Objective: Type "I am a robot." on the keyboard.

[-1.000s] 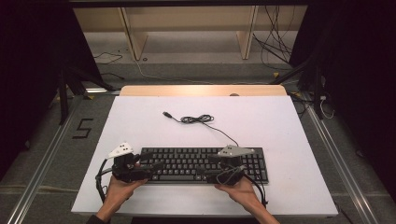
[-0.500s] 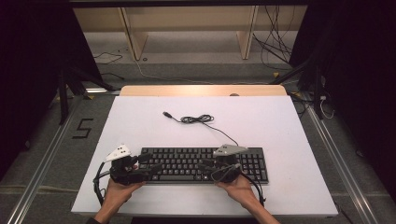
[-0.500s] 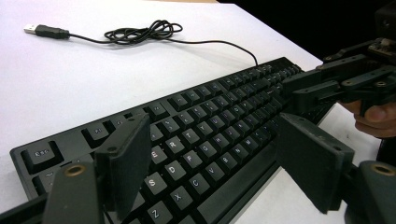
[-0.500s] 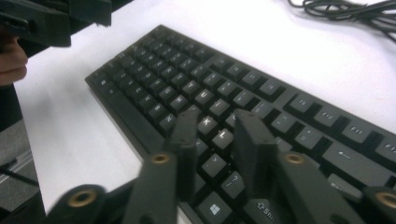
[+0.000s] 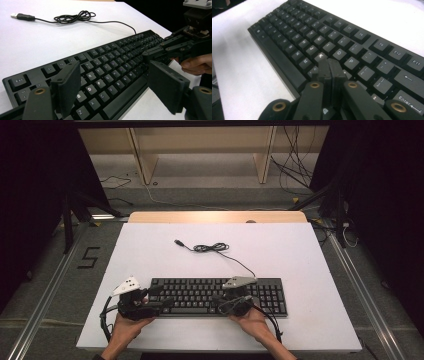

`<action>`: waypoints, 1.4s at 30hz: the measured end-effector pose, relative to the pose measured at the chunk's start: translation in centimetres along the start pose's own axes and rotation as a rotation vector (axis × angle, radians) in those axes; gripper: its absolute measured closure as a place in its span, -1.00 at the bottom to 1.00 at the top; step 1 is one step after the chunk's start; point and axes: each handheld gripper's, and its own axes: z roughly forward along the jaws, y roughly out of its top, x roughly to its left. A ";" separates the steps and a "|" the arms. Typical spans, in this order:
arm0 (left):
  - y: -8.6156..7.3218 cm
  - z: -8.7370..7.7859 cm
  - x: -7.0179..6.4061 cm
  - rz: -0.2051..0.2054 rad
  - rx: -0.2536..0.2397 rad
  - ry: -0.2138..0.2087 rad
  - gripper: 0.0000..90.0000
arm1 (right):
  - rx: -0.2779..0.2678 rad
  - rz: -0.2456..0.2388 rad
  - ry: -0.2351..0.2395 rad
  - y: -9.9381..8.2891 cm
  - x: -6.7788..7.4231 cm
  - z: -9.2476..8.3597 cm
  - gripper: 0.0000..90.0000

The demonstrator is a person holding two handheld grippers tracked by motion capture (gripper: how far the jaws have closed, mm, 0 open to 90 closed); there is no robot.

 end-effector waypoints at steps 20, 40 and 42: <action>-0.2 -0.1 -0.1 0.003 0.002 -0.004 -0.42 | 0.037 -0.025 -0.022 -0.4 0.2 1.2 1.00; -0.2 -0.3 0.1 0.000 -0.005 -0.002 -0.42 | -0.060 0.031 0.005 0.0 -0.2 -0.7 0.74; -0.2 -0.3 0.1 0.000 -0.005 -0.002 -0.42 | -0.080 0.029 0.004 0.0 -0.3 -1.2 0.65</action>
